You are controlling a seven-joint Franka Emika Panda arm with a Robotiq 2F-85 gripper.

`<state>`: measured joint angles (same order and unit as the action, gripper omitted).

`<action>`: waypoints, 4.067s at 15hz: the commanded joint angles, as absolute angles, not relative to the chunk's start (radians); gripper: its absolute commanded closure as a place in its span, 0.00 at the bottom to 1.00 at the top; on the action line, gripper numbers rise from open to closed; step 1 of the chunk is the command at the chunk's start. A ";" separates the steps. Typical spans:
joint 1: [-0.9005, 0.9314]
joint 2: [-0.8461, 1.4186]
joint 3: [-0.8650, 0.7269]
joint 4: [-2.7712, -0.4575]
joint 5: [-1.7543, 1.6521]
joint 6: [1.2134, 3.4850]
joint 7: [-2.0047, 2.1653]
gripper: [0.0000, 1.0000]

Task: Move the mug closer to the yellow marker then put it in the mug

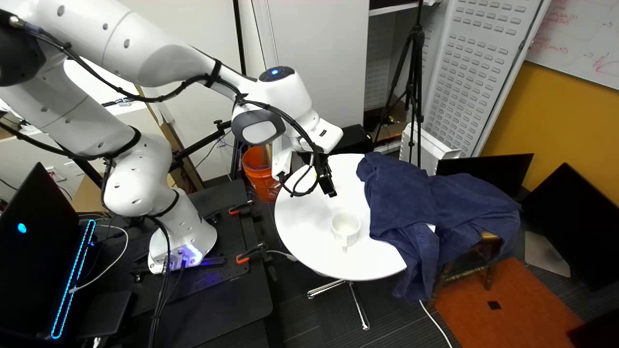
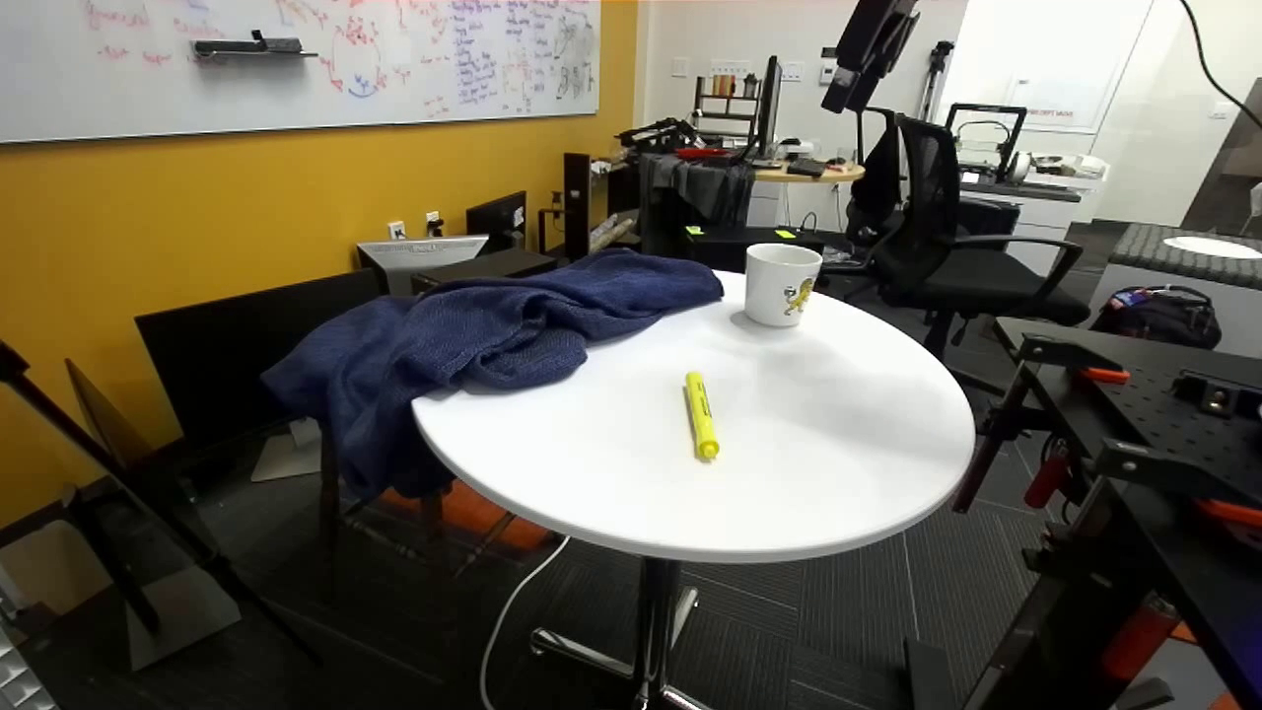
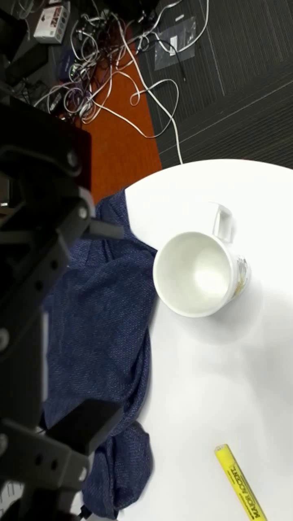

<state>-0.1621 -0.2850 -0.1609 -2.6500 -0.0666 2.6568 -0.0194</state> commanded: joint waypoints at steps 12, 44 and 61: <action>-0.141 -0.123 -0.172 -2.585 0.037 2.663 -0.110 0.00; -0.175 0.366 -0.080 -2.317 0.201 2.715 -0.173 0.03; -0.179 0.387 -0.089 -2.288 0.180 2.701 -0.122 0.97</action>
<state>-0.1748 0.3879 -0.0920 -2.3097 0.2067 2.7367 -0.1681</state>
